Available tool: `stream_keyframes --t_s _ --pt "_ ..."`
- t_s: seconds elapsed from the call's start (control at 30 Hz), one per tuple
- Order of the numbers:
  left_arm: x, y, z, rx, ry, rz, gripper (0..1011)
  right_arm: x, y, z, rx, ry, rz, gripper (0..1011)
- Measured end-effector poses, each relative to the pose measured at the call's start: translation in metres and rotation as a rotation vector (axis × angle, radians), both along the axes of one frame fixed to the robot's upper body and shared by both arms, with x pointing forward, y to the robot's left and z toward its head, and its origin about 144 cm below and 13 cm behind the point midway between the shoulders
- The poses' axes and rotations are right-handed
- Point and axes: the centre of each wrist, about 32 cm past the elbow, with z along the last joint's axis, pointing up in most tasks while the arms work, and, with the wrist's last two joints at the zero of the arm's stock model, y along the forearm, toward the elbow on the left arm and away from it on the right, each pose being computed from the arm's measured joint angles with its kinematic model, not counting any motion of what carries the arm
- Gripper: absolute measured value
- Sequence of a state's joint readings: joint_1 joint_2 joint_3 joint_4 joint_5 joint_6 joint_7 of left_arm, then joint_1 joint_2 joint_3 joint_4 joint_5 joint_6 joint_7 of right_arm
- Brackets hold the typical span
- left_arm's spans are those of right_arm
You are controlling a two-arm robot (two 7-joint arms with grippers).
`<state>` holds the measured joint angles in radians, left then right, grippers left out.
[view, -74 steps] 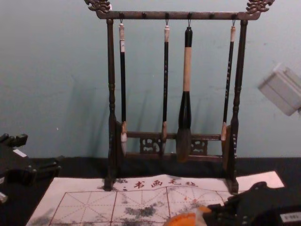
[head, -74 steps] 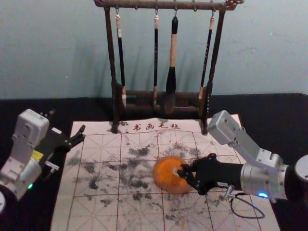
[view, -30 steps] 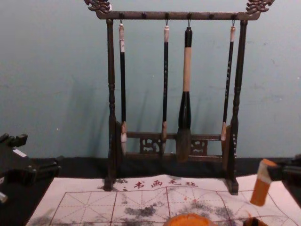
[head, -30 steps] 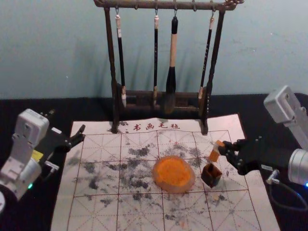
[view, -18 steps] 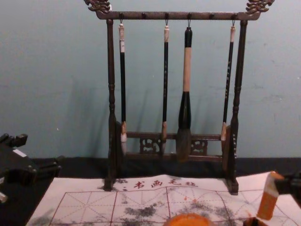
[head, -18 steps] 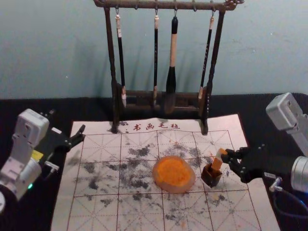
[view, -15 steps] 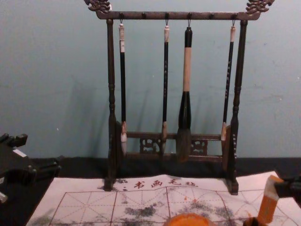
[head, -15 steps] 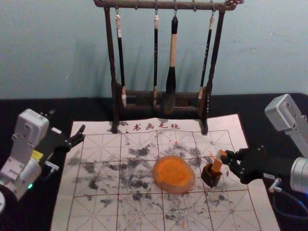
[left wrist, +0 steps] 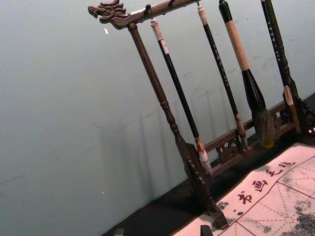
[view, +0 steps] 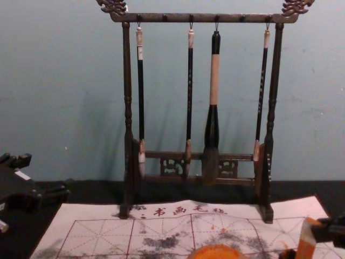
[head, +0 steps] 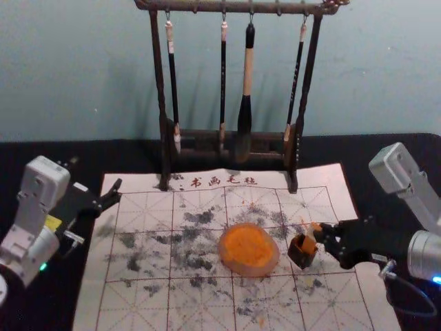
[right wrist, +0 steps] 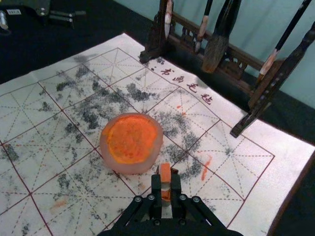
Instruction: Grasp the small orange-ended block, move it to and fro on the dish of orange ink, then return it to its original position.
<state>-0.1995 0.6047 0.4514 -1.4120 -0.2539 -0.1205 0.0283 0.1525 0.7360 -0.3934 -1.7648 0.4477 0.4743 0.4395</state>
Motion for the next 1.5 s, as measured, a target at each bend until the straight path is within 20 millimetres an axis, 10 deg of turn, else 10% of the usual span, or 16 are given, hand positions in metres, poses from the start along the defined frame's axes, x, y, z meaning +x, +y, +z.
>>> stream_keyframes --t_s 1.5 --pt "0.000 0.000 0.000 0.000 0.000 0.000 1001 0.011 0.005 -0.016 -0.040 0.037 0.007 57"
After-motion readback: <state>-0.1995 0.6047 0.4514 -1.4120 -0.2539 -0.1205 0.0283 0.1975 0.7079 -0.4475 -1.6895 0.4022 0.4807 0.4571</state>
